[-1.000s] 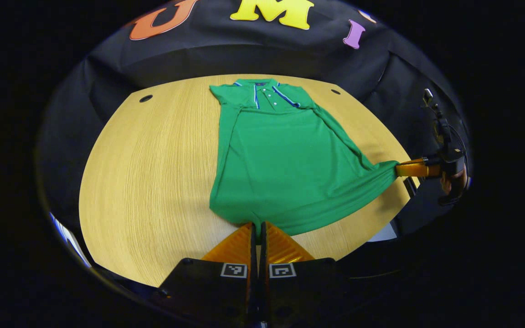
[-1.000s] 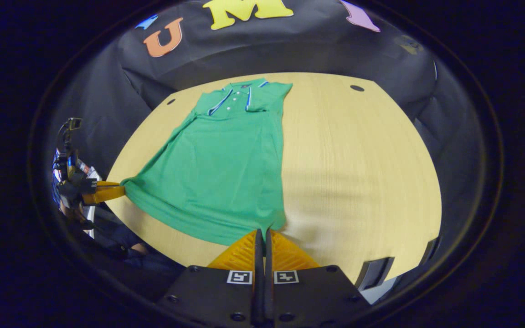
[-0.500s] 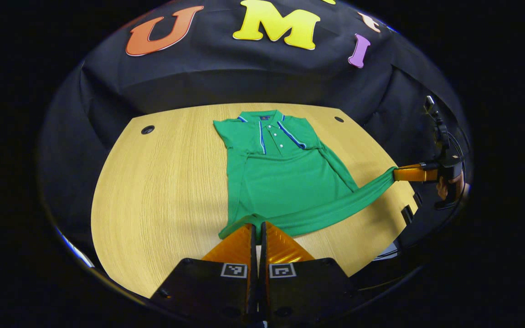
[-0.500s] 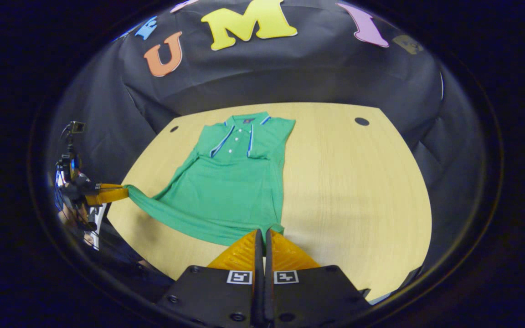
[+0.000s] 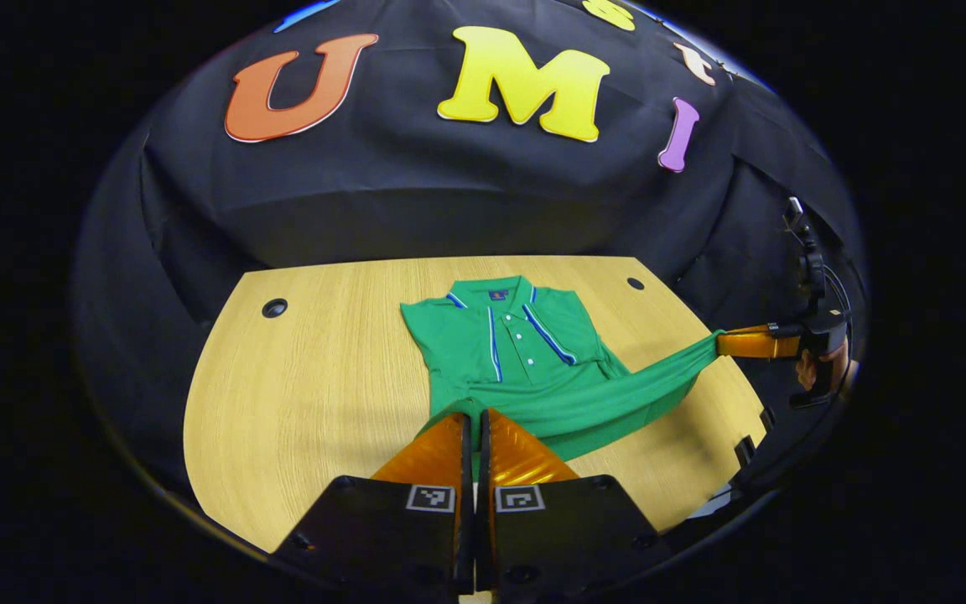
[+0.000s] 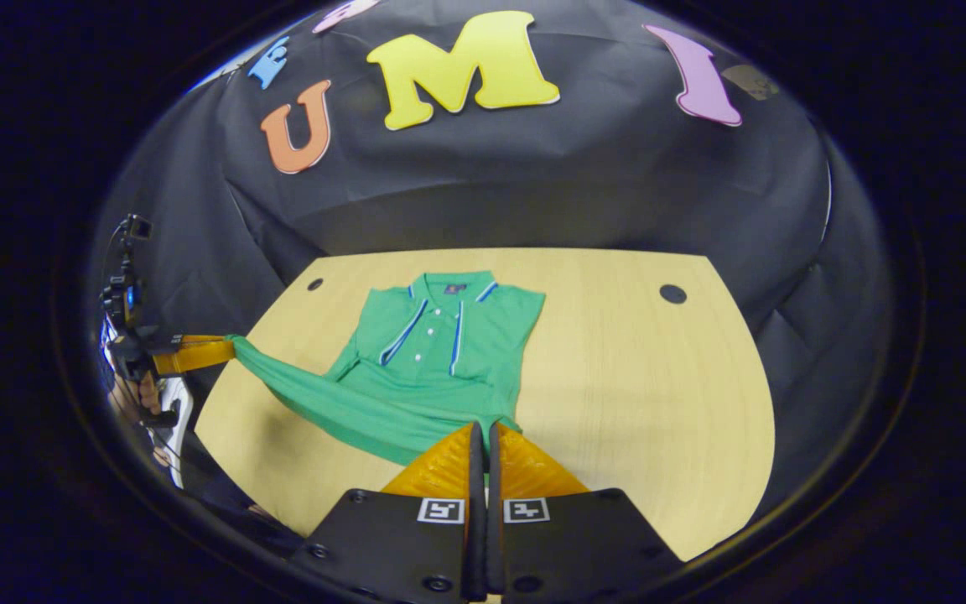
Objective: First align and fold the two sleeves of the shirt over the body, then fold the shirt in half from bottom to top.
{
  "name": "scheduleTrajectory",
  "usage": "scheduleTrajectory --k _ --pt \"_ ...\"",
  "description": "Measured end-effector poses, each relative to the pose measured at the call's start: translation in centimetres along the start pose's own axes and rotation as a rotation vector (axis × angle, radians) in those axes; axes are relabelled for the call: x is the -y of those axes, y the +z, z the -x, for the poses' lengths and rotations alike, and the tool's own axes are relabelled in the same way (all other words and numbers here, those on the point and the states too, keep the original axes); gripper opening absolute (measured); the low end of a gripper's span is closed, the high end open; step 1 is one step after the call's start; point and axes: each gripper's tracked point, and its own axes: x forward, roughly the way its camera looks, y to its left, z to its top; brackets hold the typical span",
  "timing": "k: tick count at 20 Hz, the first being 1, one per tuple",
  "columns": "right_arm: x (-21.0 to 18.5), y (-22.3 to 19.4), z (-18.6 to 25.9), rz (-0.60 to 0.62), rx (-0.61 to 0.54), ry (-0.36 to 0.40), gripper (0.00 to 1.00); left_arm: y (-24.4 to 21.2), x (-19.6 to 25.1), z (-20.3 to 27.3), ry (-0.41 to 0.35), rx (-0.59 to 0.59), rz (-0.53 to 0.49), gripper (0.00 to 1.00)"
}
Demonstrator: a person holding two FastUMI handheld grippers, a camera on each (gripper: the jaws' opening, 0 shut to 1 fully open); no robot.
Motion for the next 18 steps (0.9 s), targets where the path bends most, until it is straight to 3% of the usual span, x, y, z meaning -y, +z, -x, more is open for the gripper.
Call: scheduleTrajectory --k 8,13,18 --pt "0.1 7.9 -4.7 0.056 0.068 -0.010 0.02 6.9 -2.8 -4.6 0.003 0.077 0.004 0.04" --pt "0.2 11.8 -8.9 0.048 0.091 -0.015 0.02 10.0 -4.2 -8.9 -0.010 0.096 0.036 0.04" --pt "1.6 14.4 -13.9 0.032 0.100 -0.042 0.02 11.4 -6.4 -14.0 0.012 0.101 0.006 0.04"
